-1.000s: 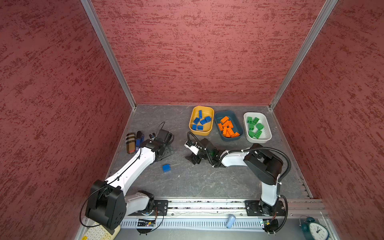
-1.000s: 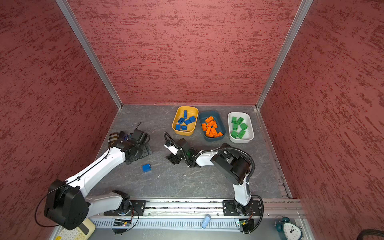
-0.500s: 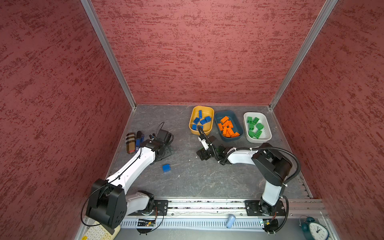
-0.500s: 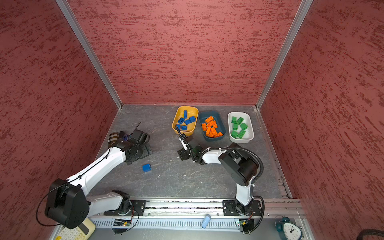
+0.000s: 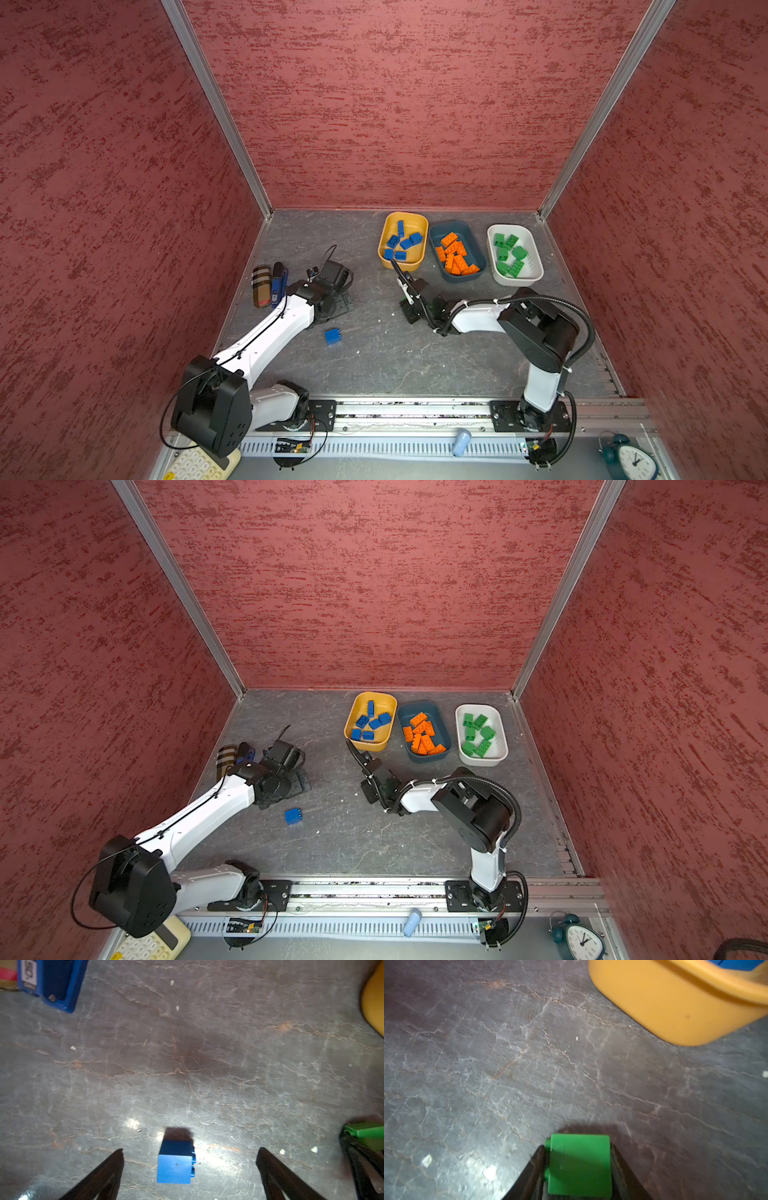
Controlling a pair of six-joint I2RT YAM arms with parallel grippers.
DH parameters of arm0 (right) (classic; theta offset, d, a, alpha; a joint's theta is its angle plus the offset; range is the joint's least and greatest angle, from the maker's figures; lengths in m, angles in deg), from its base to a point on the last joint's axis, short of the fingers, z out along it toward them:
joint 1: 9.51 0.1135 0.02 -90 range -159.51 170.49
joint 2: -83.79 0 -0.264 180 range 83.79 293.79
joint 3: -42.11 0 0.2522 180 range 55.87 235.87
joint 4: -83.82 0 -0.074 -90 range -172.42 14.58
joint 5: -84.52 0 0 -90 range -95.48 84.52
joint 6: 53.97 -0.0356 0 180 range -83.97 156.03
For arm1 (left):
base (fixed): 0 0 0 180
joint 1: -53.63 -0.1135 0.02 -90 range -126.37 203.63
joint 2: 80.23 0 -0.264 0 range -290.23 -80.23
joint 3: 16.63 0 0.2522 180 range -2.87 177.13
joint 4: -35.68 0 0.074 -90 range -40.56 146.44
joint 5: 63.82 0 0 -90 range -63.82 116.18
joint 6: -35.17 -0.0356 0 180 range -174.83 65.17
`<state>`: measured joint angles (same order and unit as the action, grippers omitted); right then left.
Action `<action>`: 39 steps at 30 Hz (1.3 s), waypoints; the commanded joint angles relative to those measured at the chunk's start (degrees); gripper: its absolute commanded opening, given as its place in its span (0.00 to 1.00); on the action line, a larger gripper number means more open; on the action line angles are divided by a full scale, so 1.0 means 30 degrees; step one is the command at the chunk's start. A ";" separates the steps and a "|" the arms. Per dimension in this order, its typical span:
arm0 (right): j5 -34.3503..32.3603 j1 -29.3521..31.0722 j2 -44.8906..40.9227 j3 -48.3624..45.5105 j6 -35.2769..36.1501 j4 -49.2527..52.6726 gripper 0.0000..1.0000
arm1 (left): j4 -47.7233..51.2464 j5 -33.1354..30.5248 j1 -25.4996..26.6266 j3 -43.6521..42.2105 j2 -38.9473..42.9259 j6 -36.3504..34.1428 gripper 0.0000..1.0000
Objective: Sort the legos into containers by color
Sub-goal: 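Drop the green brick into the white tub with right while left lowers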
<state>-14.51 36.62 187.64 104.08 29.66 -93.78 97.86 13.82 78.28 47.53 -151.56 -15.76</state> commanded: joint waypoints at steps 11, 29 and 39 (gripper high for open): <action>0.2453 -0.8001 -0.8645 -0.2384 -0.0128 0.1029 0.40 | -0.6067 0.5752 0.3865 0.1836 -0.1667 -0.4731 0.99; 0.1515 -1.5425 -0.1351 0.5009 -0.1332 0.6372 0.43 | -0.9844 0.5489 0.6387 0.3561 -0.3474 -0.6586 1.00; -0.4155 -1.5552 0.1003 0.7875 -0.2352 0.8701 0.54 | -0.4756 -0.0217 0.5132 0.1787 -0.2061 -0.3274 0.99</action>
<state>-20.33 -9.73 189.96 125.87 24.20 -70.94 76.68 19.98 95.17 55.07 -160.19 -30.30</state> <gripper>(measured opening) 0.532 0.995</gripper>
